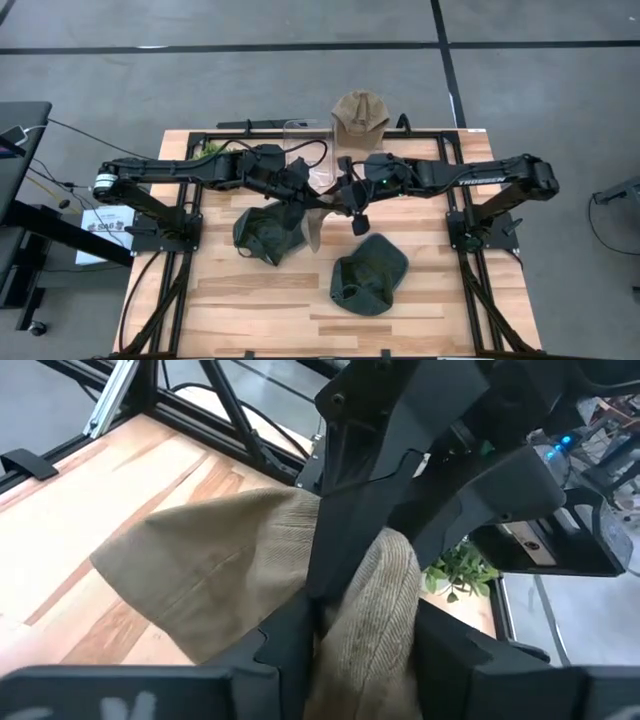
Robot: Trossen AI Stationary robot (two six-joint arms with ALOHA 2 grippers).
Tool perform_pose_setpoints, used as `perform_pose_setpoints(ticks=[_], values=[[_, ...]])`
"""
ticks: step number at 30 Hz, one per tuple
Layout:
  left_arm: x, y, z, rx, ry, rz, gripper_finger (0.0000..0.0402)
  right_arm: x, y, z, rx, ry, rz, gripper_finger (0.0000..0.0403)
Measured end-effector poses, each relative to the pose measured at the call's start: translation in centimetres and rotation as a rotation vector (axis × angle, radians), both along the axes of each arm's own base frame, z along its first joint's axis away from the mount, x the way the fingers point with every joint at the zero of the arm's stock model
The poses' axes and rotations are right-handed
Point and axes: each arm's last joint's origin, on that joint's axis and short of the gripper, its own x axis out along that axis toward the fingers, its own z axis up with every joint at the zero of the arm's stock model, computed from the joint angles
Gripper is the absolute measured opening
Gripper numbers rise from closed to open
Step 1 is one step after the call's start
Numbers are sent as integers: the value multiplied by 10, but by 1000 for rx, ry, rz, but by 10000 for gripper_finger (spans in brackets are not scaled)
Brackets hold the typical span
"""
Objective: Pick & Place hat
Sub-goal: Put the brown cap into the right transparent bin
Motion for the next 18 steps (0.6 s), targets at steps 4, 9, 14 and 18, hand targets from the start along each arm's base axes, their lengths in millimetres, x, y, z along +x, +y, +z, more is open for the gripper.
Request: perform_pose_setpoints(ticks=[4,9,14,18], values=[[0,0,1,2,-3,4,40,-3,-1,2,-4,3,-27,79],[0,0,-1,51,1,9,48,-4,-2,-1,-18,36,-49,13],[0,-6,-1,195,-6,64,67,-5,-3,-2,-29,44,-80,9],[-1,-9,2,319,-18,154,88,-7,-5,5,-37,54,-117,8]])
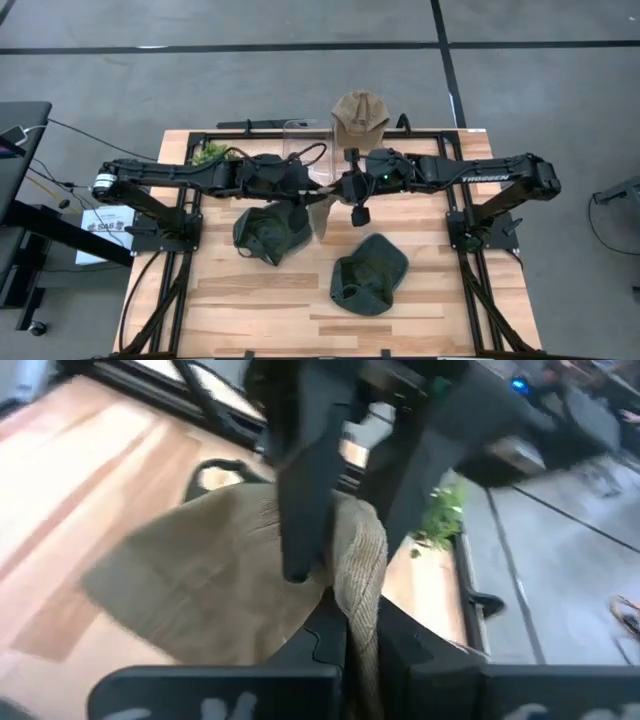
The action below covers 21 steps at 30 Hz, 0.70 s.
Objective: Pick & Place hat
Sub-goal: Put the brown cap into the right transparent bin
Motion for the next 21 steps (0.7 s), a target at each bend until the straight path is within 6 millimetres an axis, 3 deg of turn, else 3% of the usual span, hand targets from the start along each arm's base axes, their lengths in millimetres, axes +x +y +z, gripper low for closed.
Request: perform_pose_setpoints(ticks=[7,13,16,21], values=[[-20,-1,18,184,-41,286,114,-7,-13,18,-29,51,-131,4],[-49,-2,41,215,-124,421,117,-22,-41,30,30,77,-255,3],[-64,-3,39,212,-137,421,116,-33,-59,36,69,63,-337,3],[-89,1,10,180,-128,452,117,-53,-91,43,158,25,-429,2]])
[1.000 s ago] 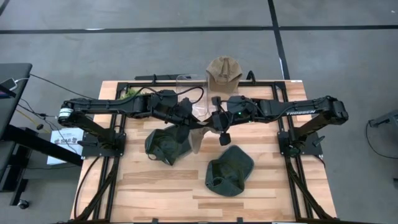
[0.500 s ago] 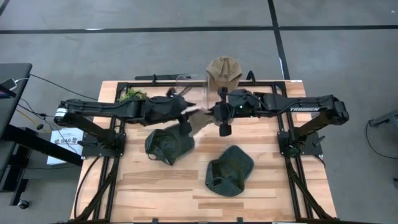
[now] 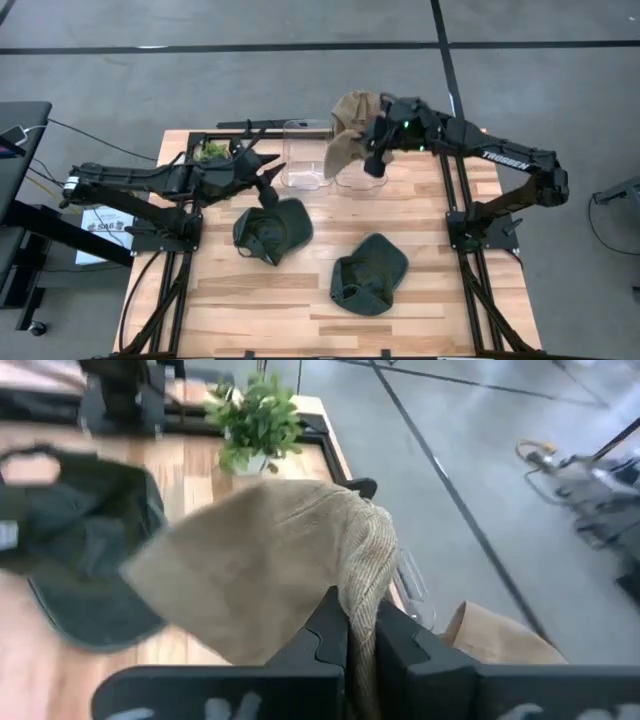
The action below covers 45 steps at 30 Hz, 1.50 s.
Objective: Pick & Place hat
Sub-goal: Put the brown cap into the right transparent bin
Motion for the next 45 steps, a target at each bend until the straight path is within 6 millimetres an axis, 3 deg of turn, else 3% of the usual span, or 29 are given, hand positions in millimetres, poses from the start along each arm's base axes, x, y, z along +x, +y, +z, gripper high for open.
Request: perform_pose_setpoints(ticks=[5,11,16,22,28,36,45], values=[[-14,0,-41,-54,-101,0,116,-9,-35,-7,129,-58,-18,2],[-20,-6,-93,-86,-232,-77,118,-15,-73,-40,236,-72,-80,2],[-25,-7,-115,-113,-279,-157,116,-19,-98,-63,327,-113,-122,2],[-27,-7,-126,-162,-273,-157,115,-13,-111,-94,401,-65,-173,2],[-26,-10,-126,-186,-284,-199,118,-3,-122,-114,442,-43,-208,2],[-26,-13,-125,-196,-286,-246,116,0,-126,-120,461,-50,-250,2],[-26,-13,-125,-196,-286,-245,115,-10,-137,-119,392,-37,-349,6]])
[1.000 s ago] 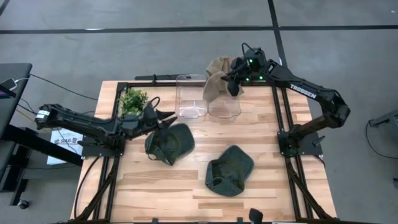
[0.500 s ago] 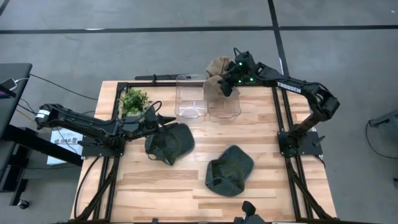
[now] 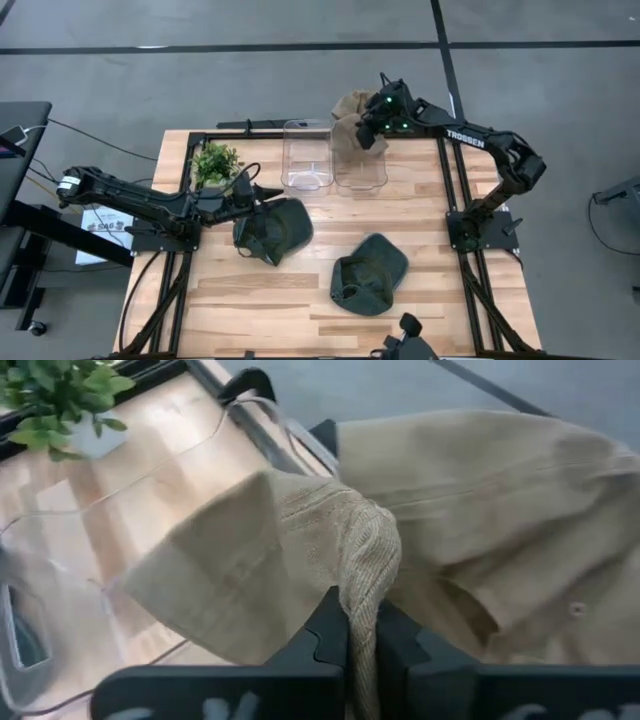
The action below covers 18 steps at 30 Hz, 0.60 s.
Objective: Pick & Place hat
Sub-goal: Put the brown cap into the right transparent bin
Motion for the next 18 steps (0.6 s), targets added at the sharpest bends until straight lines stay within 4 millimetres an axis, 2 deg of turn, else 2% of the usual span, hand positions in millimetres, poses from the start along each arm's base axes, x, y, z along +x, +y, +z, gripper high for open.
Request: perform_pose_setpoints(ticks=[8,18], values=[[0,0,0,0,0,0,117,-10,-11,0,-52,39,-51,22],[0,0,0,0,0,1,116,-12,-14,1,-143,84,-5,26]])
